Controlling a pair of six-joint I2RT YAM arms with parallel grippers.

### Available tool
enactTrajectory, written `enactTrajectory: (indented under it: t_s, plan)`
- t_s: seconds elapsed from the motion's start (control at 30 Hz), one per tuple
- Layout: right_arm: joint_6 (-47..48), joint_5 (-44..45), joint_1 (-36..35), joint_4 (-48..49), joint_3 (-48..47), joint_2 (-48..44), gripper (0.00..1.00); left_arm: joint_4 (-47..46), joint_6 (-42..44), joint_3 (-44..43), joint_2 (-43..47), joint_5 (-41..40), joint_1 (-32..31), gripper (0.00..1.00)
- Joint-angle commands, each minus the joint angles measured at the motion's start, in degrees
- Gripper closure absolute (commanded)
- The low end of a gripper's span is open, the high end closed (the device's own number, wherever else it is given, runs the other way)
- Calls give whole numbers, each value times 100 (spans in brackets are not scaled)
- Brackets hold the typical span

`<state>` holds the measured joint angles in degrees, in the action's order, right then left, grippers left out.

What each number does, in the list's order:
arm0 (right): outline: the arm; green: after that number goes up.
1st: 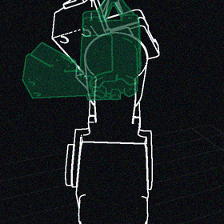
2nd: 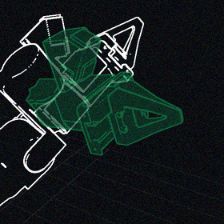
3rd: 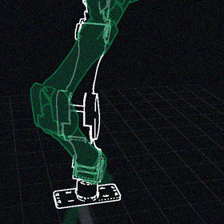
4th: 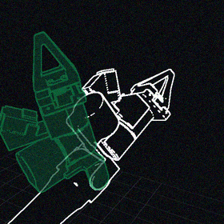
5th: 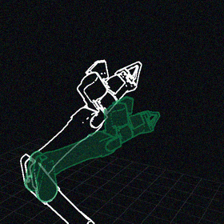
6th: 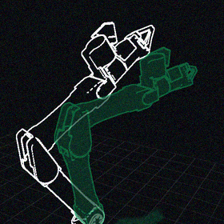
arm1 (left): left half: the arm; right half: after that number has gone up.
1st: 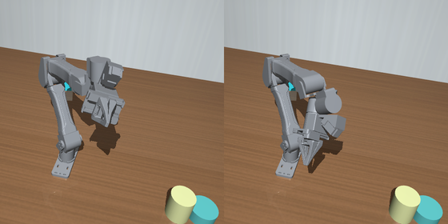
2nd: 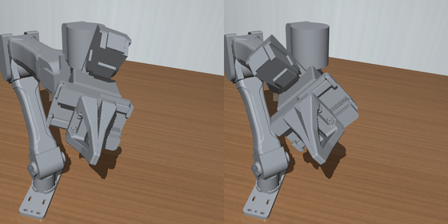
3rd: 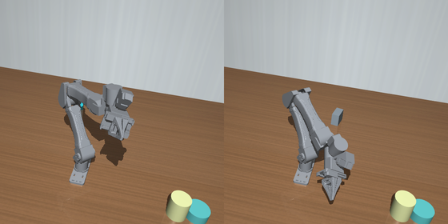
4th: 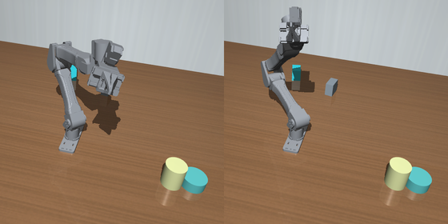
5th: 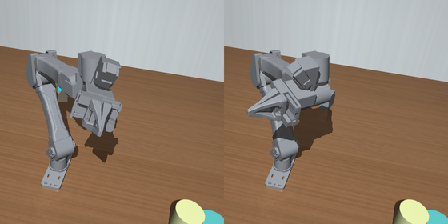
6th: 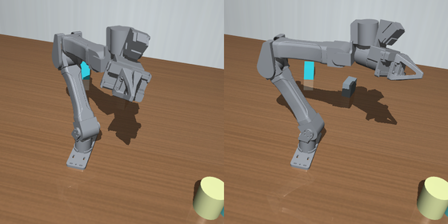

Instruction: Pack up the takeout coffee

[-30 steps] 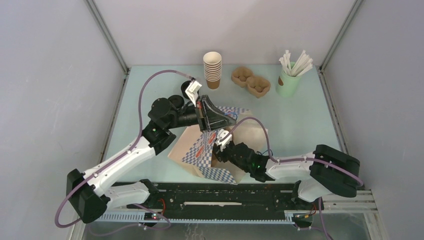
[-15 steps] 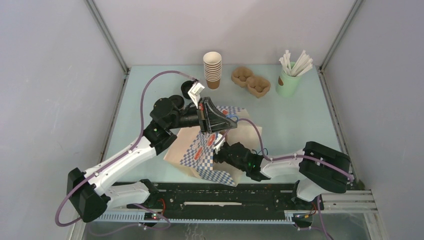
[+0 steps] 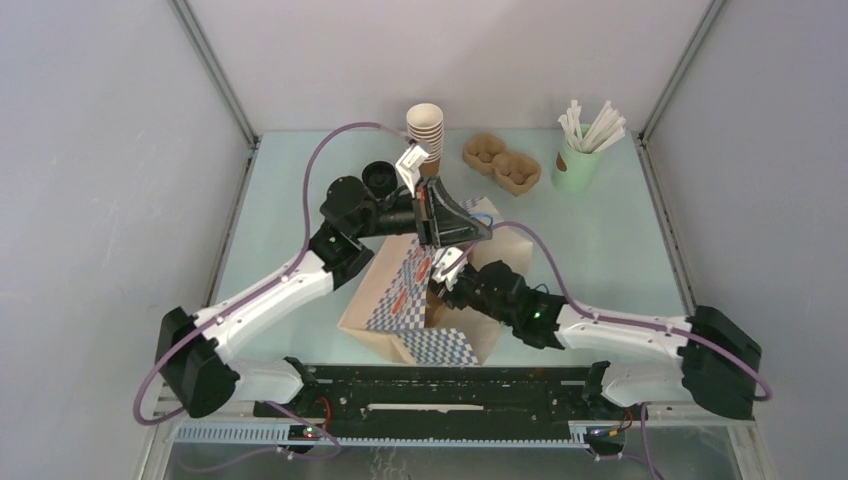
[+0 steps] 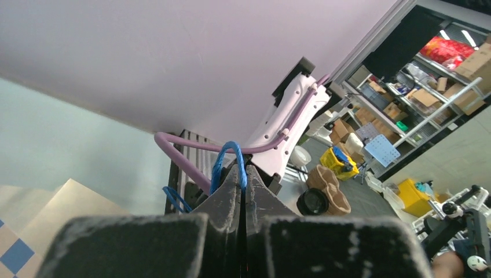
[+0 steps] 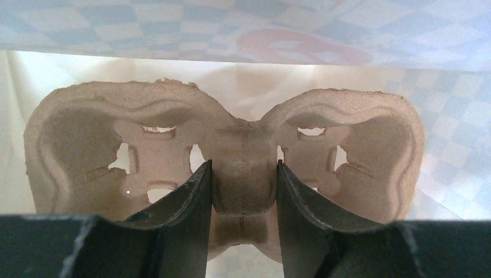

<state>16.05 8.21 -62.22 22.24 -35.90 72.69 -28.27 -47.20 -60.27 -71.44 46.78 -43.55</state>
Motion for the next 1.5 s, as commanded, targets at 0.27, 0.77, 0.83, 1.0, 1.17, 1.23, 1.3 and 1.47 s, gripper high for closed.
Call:
enactTrajectory:
  t_s: [0.27,0.77,0.83,1.0,1.17,1.23,1.3,1.47]
  plan:
    - [-306,-366,232,-2621,-940,-456,66,-4041,-2829,-203,-966,313,295,100]
    - [-419,-430,297,-2919,-1732,391,63,-5140,-3486,1115,-752,246,1120,100]
    - [-356,-465,304,-2959,-1802,408,63,-5184,-3515,1194,-713,256,1227,100]
    - [-195,-617,302,-2908,-1907,494,61,-5191,-3511,1320,-597,287,1403,100]
    - [21,-758,315,-2821,-2017,628,59,-5189,-3504,1387,-498,310,1475,100]
    - [88,-839,331,-2802,-2076,694,59,-5199,-3515,1404,-494,313,1497,100]
    - [133,-1011,349,-2722,-2100,780,59,-5206,-3515,1413,-479,327,1519,100]
    - [44,-1001,450,-2499,-2228,1116,32,-5206,-3502,1501,-433,299,1630,100]
